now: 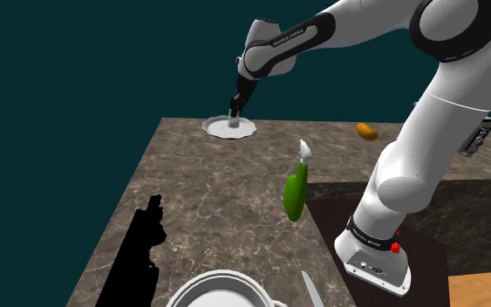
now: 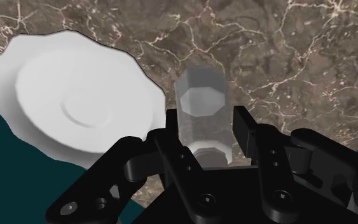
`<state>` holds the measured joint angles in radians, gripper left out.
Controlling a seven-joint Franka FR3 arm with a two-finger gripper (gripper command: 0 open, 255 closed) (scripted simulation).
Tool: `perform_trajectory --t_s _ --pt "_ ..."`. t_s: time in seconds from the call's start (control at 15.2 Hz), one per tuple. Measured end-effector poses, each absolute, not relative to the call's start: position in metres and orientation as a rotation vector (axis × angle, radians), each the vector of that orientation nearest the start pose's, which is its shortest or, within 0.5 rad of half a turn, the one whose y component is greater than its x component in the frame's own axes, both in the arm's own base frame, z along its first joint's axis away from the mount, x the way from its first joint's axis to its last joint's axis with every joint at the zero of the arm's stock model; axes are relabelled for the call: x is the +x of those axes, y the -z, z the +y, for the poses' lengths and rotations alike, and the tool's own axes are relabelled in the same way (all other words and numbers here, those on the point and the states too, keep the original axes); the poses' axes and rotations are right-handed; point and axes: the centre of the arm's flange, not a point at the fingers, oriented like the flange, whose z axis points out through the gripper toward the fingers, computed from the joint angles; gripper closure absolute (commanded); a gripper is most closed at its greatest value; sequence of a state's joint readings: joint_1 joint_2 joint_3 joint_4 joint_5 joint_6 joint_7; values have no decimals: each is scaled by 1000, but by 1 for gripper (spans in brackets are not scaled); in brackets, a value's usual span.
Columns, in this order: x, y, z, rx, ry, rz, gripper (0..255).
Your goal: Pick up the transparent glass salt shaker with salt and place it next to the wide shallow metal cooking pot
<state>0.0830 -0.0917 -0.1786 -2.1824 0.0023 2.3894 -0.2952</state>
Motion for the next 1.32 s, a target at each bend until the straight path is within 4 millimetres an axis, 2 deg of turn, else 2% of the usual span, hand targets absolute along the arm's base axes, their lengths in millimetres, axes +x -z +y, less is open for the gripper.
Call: perform_trajectory --t_s 0.66,0.99,1.32 --pt "540 -509 -53 -3132 468 -308 255" --pt "515 -515 -14 -3130 466 -310 255" --pt "473 -510 45 -3131 467 -311 255"
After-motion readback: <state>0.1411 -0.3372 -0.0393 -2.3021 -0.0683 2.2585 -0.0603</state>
